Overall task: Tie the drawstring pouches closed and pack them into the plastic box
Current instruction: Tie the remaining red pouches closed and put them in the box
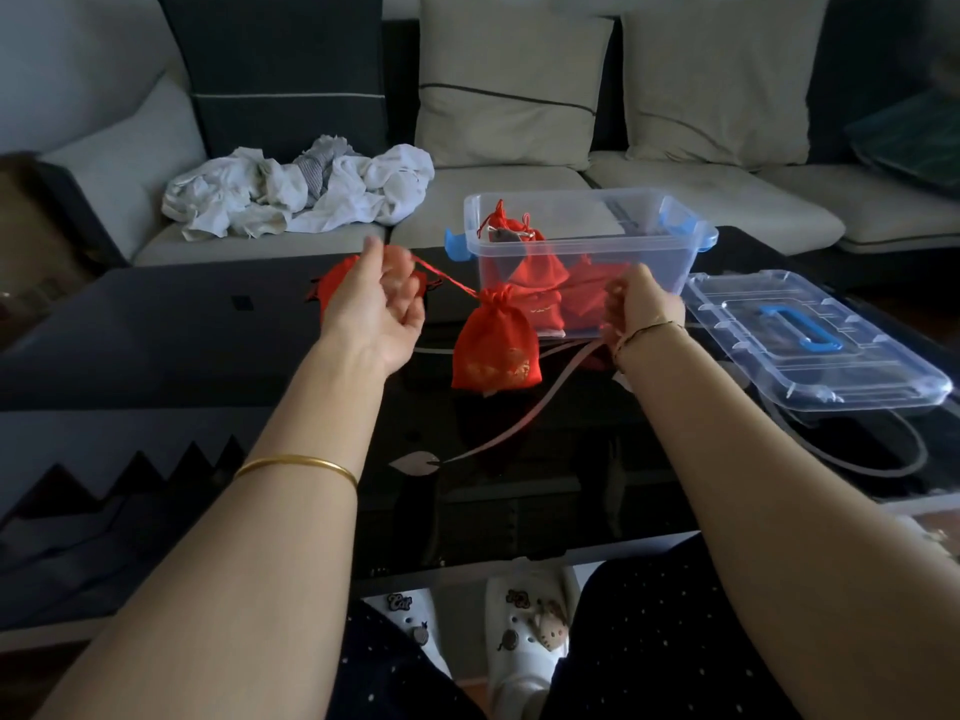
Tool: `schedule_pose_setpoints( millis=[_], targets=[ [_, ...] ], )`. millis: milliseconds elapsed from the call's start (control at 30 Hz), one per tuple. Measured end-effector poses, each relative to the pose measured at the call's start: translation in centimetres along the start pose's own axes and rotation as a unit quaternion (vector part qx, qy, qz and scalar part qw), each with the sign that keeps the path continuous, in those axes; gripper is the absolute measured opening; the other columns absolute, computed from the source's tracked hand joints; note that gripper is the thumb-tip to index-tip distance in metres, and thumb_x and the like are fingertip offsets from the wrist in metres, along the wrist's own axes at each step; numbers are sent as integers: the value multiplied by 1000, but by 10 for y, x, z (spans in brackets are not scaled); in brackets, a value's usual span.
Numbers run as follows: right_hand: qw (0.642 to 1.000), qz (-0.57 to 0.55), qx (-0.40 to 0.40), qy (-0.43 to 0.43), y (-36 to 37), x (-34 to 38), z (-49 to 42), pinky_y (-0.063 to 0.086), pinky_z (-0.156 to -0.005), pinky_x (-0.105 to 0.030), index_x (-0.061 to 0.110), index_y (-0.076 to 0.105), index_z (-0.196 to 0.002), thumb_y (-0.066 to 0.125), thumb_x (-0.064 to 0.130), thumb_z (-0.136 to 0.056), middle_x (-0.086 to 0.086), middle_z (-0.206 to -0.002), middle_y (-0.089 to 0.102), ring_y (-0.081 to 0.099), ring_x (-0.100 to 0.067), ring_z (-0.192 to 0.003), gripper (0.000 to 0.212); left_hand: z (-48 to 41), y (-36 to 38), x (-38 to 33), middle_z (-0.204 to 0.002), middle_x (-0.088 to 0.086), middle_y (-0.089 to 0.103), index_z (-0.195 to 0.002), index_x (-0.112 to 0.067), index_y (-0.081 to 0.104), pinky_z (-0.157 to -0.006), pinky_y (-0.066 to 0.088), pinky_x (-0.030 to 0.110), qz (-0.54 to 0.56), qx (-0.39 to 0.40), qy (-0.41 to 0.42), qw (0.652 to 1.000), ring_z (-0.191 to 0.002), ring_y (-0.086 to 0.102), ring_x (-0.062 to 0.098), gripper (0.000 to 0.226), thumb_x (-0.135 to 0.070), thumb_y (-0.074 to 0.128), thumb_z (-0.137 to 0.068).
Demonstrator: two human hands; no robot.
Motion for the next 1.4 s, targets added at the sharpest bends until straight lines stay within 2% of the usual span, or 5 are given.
schedule_pose_setpoints(
  millis=[233,433,867,1234,1400],
  targets=[
    [932,162,151,-286,43,52,56,37,-56,-24,19,58,-49,52,10,-81,3,-55,56,46,-6,-53,34,22,43,-9,-88,-5,71,-91,-23,69,-82,42,28,-300,152,166,927,-91,66,13,13,-26,56,-93],
    [874,213,246,-361,60,55,76,37,-56,-21,19,58,-54,52,7,-81,-14,-71,60,47,-9,-59,30,29,57,-4,-58,-13,63,-91,-14,70,-54,42,11,-385,175,206,882,-49,52,-2,8,-11,68,-84],
    [910,197,320,-175,61,20,57,51,-75,-43,6,58,-84,39,31,-99,-14,-78,58,54,-26,-75,35,30,60,-1,-65,-5,59,-80,-16,70,-54,43,15,-325,206,168,908,-51,48,2,14,-12,61,-89],
    [929,95,351,-68,56,22,66,40,-51,-21,14,43,-63,43,26,-98,-3,-59,38,38,-14,-53,37,33,57,-1,-73,0,66,-88,-11,68,-50,48,15,-265,190,148,934,-52,60,1,13,-10,56,-92],
    [865,270,420,-48,52,14,69,41,-49,-19,11,50,-68,49,22,-94,0,-57,44,43,-11,-51,28,26,52,-5,-76,2,68,-78,-14,65,-53,49,16,-277,158,179,931,-61,62,5,20,2,58,-88]
  ],
)
Point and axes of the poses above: each hand's wrist, its own z-axis away from the middle knuckle, its own y-axis out of the palm, x = y × z, the point moved 5 cm from there along -z, towards the middle knuckle
